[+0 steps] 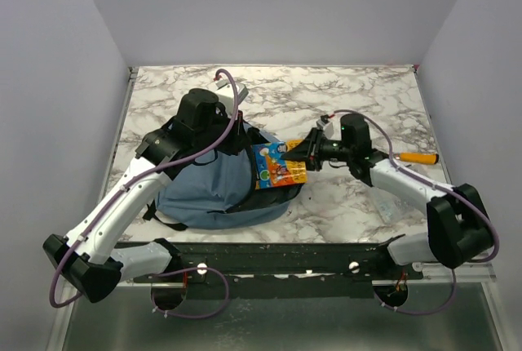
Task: Pack the student bag
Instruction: Place the book in the student bag.
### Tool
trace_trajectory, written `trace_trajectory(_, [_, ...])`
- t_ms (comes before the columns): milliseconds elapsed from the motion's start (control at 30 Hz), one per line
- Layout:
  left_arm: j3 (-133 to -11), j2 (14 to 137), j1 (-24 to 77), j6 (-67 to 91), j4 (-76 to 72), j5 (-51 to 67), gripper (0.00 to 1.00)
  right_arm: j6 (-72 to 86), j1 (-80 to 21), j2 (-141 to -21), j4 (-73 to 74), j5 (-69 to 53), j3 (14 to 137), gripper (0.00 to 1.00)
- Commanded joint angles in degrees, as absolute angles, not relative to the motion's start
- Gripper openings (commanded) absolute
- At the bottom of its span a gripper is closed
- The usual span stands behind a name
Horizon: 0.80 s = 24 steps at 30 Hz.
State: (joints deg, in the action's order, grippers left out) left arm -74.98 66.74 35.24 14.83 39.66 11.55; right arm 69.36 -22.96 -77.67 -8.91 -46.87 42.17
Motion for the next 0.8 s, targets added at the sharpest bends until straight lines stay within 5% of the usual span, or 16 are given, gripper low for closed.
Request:
trace_trajectory(0, [-76.58, 64.92, 35.16, 15.16, 36.86, 15.67, 0.0, 78.62, -29.99, -82.95, -26.08, -41.89, 44.88, 0.01])
trace_trajectory(233, [-77.03, 66.73, 34.89, 15.59, 37.44, 15.96, 0.0, 75.3, -43.73, -101.08, -39.62, -19.8, 52.27, 0.01])
trace_trajectory(267, [-76.86, 66.83, 34.83, 15.56, 37.44, 15.64, 0.0, 75.5, -44.33, -103.27, -40.8, -18.94, 52.9, 0.05])
trace_trajectory(333, [-76.5, 66.87, 34.8, 15.44, 37.76, 14.74, 0.0, 74.52, -44.73, -105.68, -44.36, -17.97, 52.74, 0.31])
trace_trajectory(500, [-74.9, 65.83, 34.72, 15.47, 37.88, 14.07, 0.0, 64.93, -44.74, -103.06, -26.12, -16.94, 54.04, 0.78])
trace_trajectory(600, [-74.55, 66.0, 34.63, 15.03, 37.88, 14.25, 0.0, 60.11, -44.64, -100.09, -18.18, -17.67, 52.17, 0.9])
trace_trajectory(767, [-74.36, 66.38, 34.54, 14.94, 37.79, 14.68, 0.0, 57.42, -44.64, -94.38, -16.61, -19.96, 45.28, 0.9])
